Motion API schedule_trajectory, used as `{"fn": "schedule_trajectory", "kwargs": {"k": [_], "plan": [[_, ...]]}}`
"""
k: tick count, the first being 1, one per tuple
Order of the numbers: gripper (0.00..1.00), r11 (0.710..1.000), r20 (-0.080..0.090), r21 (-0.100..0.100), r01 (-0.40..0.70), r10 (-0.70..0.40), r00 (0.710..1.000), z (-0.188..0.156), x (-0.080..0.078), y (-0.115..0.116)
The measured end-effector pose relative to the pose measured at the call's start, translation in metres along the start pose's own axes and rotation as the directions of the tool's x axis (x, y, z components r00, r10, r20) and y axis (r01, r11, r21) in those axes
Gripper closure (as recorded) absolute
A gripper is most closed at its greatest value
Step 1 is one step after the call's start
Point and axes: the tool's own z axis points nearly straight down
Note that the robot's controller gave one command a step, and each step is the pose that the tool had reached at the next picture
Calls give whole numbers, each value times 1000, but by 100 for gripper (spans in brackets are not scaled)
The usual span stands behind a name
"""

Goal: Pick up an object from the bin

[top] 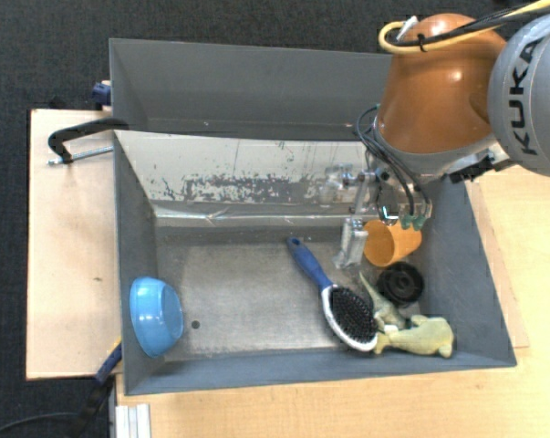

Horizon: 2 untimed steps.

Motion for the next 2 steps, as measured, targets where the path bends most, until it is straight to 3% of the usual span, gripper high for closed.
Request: {"fn": "schedule_trajectory", "kwargs": {"k": [1,2], "plan": [[0,987,-1,-2,-161,161,987,178,-6,-37],[0,957,3,-2,-291,291,957,144,44,-29]]}}
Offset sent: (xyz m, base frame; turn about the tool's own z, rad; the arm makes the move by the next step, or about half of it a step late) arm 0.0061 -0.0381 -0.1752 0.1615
